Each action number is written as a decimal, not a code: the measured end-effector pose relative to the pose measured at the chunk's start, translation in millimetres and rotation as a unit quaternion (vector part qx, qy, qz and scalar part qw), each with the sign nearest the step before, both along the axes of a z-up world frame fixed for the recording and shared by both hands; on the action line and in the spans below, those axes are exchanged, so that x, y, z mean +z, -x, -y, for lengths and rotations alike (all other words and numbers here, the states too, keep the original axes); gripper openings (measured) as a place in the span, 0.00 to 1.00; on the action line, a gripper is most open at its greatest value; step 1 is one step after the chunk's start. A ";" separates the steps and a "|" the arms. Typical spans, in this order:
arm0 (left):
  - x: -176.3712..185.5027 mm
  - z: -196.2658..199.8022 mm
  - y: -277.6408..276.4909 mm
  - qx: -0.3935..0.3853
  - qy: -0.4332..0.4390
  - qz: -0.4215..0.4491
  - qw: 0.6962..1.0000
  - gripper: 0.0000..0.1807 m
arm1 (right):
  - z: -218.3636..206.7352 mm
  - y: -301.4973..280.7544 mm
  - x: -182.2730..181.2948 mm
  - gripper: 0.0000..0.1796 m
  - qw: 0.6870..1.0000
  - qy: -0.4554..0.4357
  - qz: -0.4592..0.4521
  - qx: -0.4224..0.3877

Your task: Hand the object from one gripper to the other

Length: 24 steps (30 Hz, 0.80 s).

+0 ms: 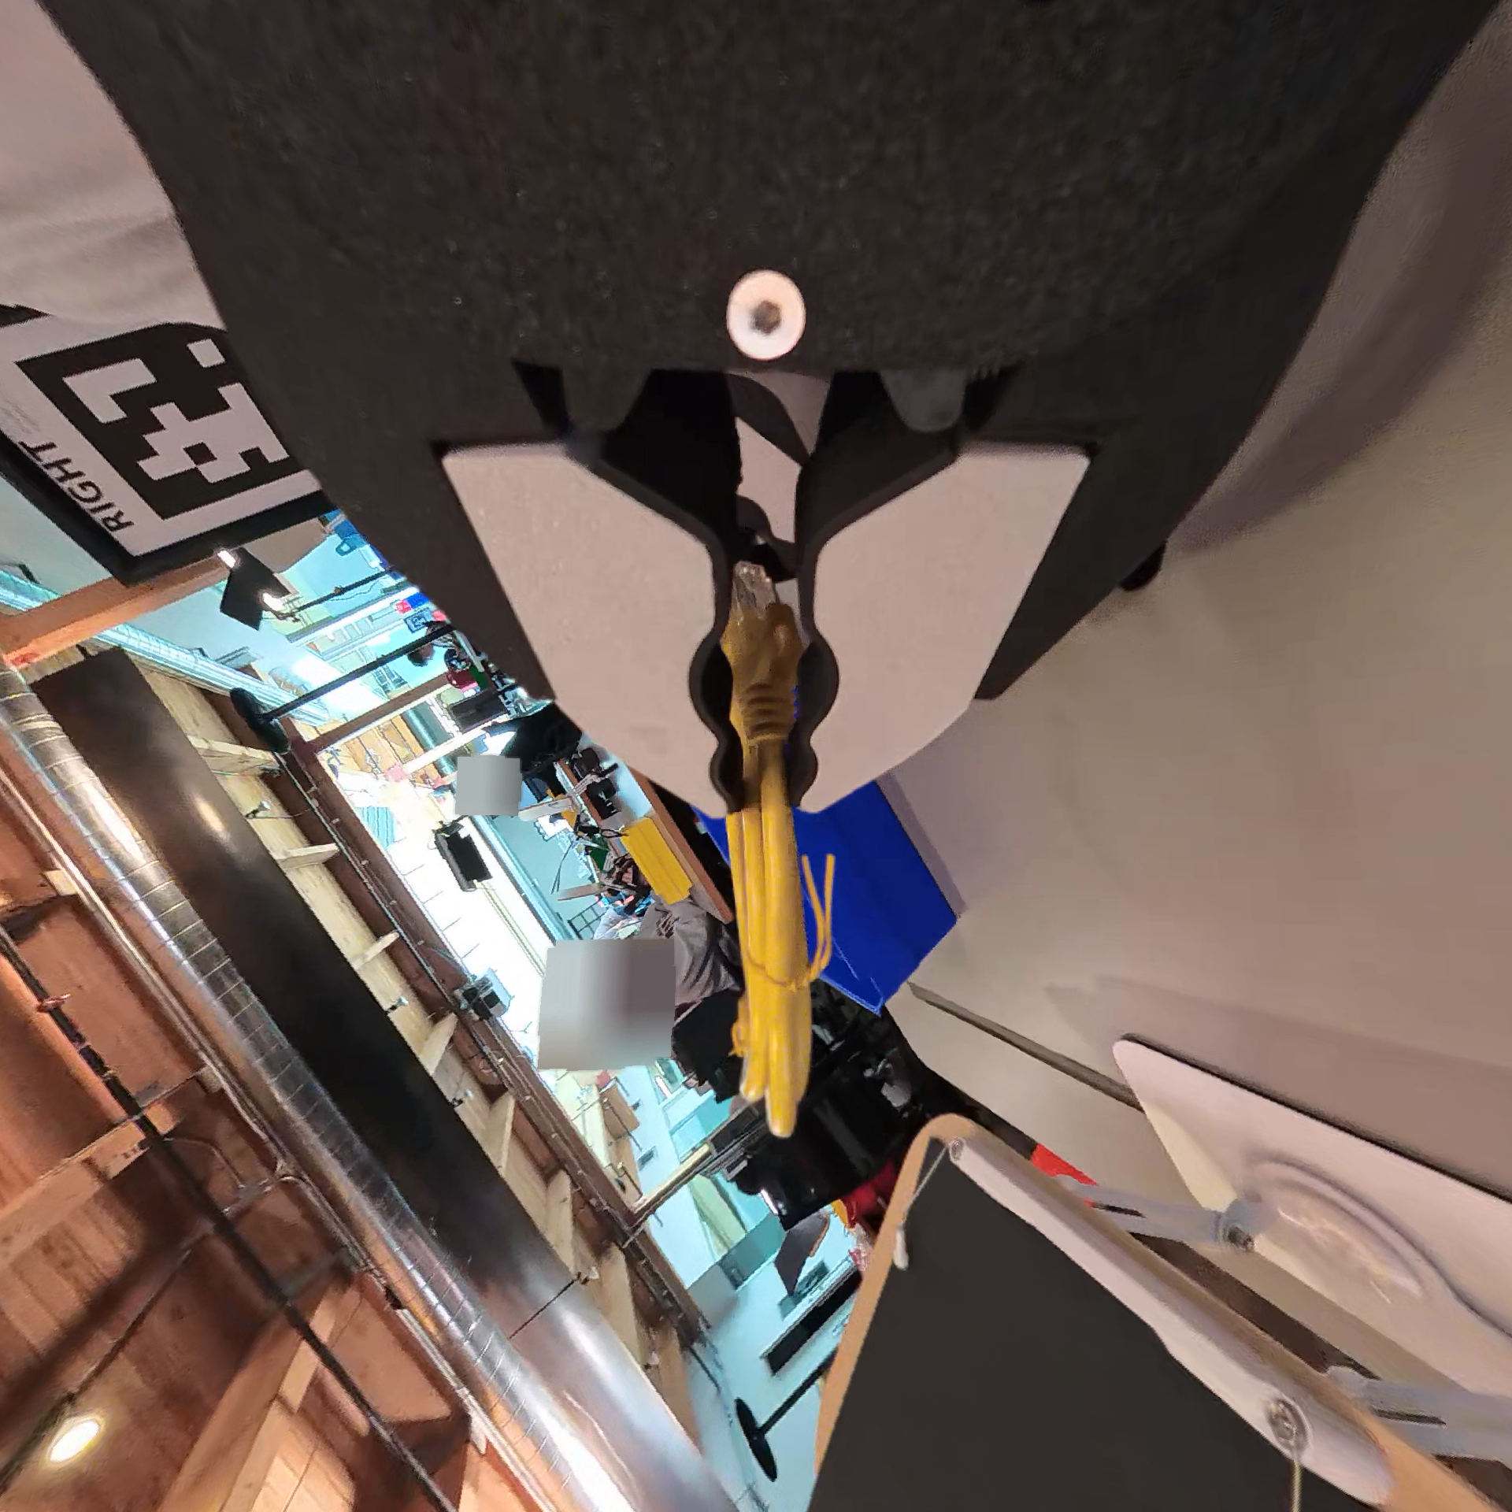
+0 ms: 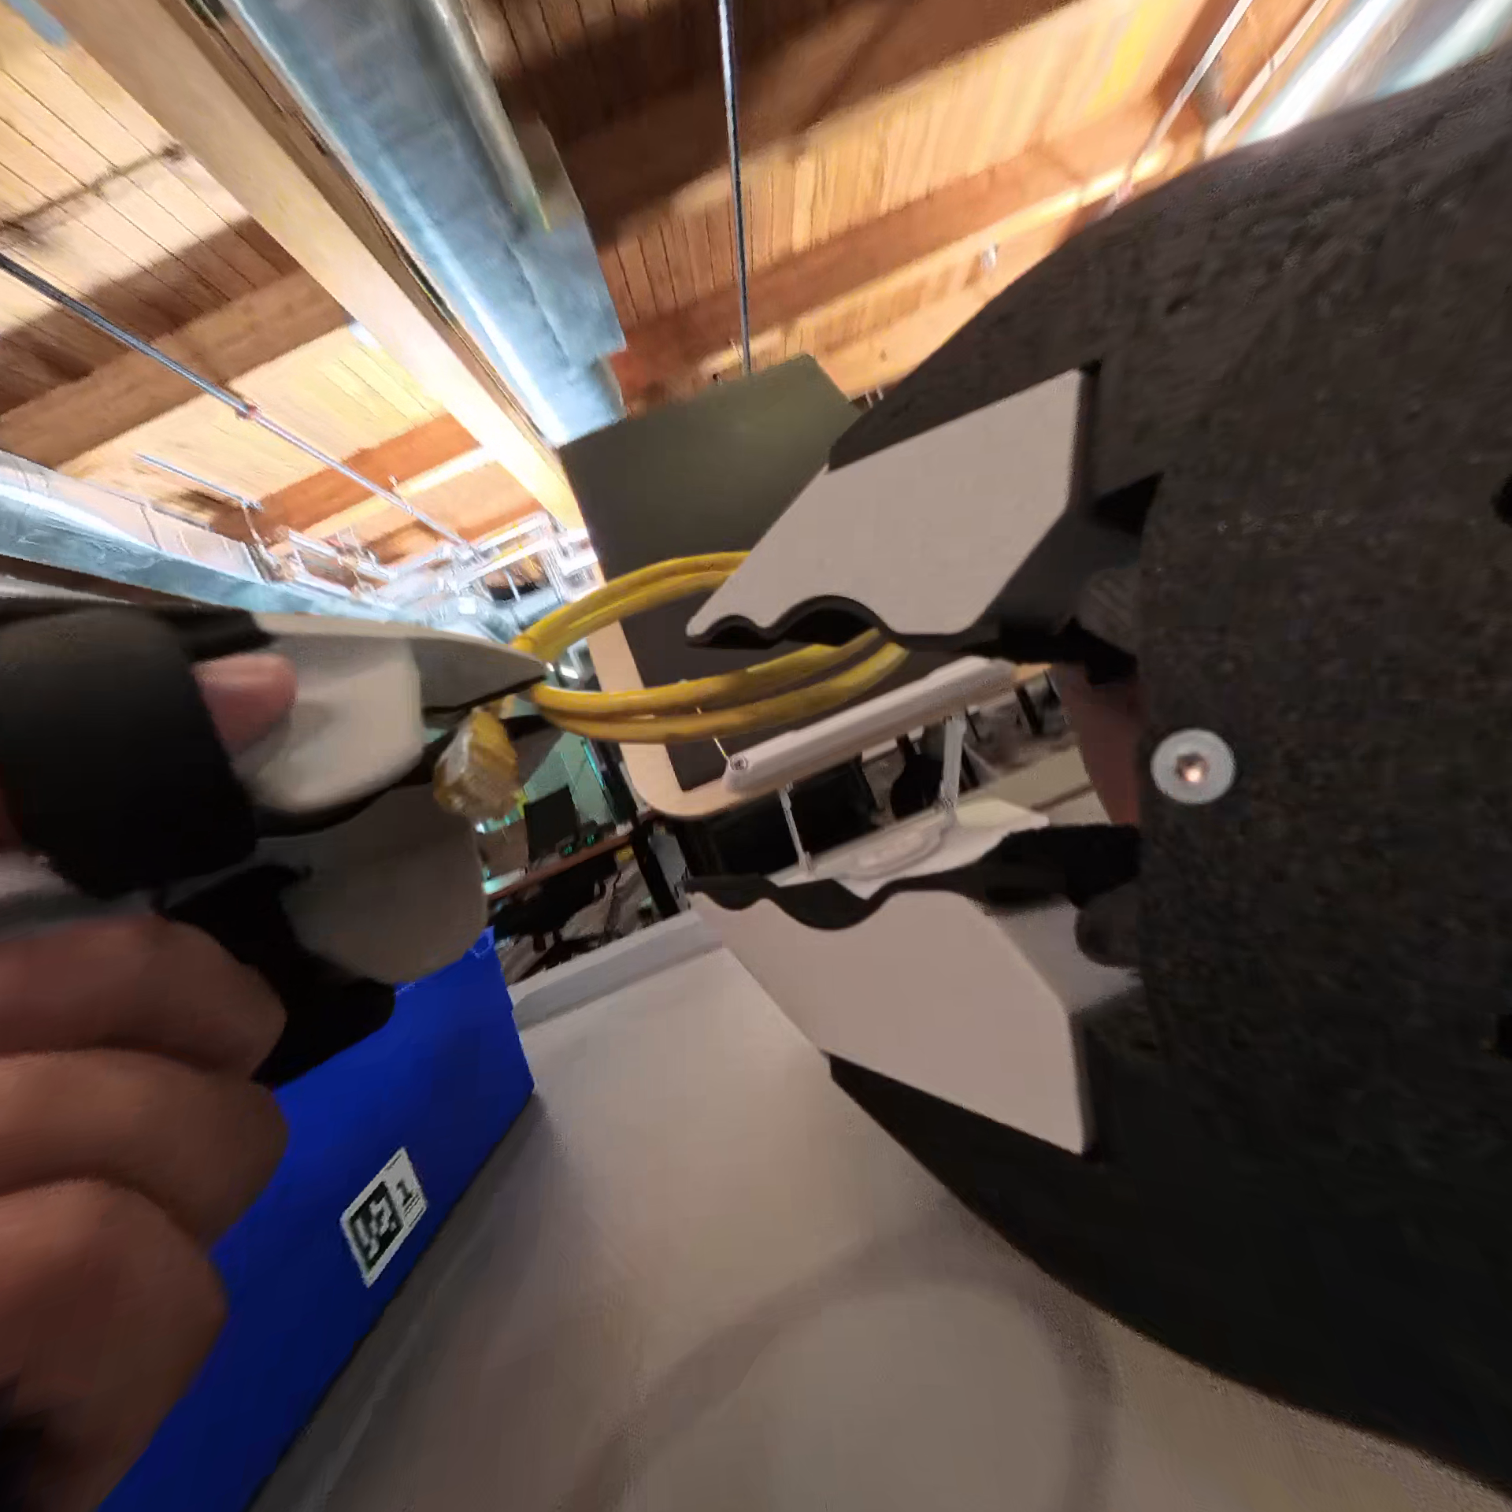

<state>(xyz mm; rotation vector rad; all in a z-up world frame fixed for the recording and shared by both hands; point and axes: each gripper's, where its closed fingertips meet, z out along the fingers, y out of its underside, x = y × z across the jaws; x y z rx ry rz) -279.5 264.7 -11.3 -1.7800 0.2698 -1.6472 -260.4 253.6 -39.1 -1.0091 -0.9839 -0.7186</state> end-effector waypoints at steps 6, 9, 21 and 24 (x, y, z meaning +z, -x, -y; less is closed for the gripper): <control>-3.9 7.1 -9.9 0.010 0.000 -0.024 1.000 0.06 | 1.4 -8.3 10.4 0.06 0.996 -0.066 0.048 -0.047; 0.7 9.7 -13.2 0.014 -0.029 -0.036 0.999 0.06 | 2.7 -11.9 14.6 0.06 0.994 -0.084 0.055 -0.052; 48.6 -5.0 12.1 -0.014 -0.190 -0.173 0.966 0.17 | 8.2 -12.8 6.8 0.06 0.987 -0.111 0.113 -0.038; 46.3 -10.7 10.4 -0.073 -0.292 -0.344 0.889 0.23 | 16.0 -4.2 3.3 0.06 0.985 -0.118 0.121 -0.010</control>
